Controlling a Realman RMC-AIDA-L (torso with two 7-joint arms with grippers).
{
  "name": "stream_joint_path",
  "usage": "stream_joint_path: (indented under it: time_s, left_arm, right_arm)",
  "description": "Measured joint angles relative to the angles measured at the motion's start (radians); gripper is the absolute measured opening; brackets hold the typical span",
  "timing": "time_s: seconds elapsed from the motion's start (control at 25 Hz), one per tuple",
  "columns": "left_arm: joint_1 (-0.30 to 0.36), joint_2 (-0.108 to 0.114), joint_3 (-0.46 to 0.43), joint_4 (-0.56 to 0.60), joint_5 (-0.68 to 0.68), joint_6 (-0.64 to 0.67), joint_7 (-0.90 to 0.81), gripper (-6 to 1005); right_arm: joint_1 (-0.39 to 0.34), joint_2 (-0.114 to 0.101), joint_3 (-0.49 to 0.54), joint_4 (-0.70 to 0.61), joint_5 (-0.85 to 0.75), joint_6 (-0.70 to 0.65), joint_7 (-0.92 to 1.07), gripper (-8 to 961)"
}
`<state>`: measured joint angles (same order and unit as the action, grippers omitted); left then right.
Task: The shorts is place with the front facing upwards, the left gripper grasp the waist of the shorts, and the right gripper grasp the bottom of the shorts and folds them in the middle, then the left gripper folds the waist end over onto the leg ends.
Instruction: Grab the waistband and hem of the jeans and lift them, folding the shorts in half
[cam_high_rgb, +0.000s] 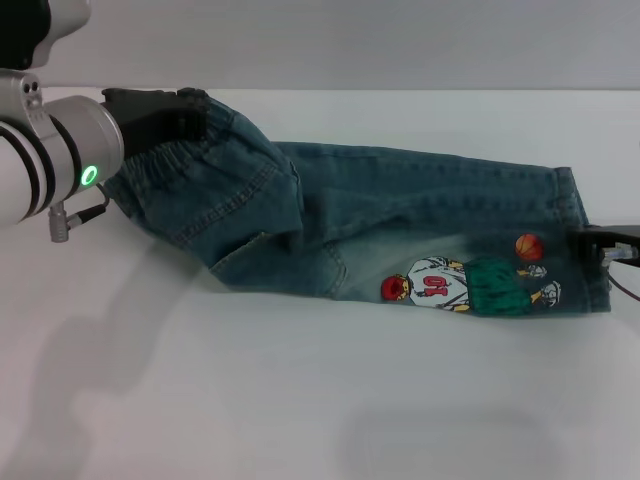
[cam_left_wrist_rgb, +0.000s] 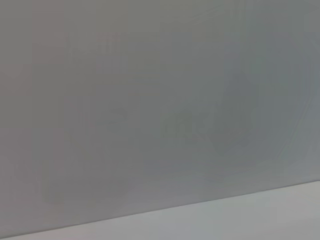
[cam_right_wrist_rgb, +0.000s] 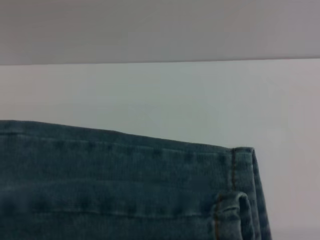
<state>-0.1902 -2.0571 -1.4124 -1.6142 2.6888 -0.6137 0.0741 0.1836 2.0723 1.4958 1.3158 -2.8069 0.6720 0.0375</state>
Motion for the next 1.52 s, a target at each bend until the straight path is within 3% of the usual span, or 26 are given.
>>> stream_joint_path:
  time_s: [0.2,0.88,1.4,1.52]
  left_arm:
    - [0.0,0.0,0.004,0.0,0.0,0.001,0.001,30]
    - [0.001,-0.001,-0.004,0.012,0.0,0.032,0.001,33]
    - [-0.009,-0.002,-0.003,0.028,0.0,0.032,0.001,36]
    - [-0.013,-0.001,-0.004,0.036,0.0,0.034,0.002,37]
  right_arm:
    - [0.0,0.0,-0.002,0.008,-0.002,0.0,-0.001,-2]
    - [-0.055,-0.003,0.023,0.172,-0.03,-0.009,-0.014,30]
    - [-0.027,0.002,0.058,0.13,-0.023,0.049,-0.007,66]
    - [-0.035,0.003,0.061,0.134,-0.023,0.046,-0.001,124]
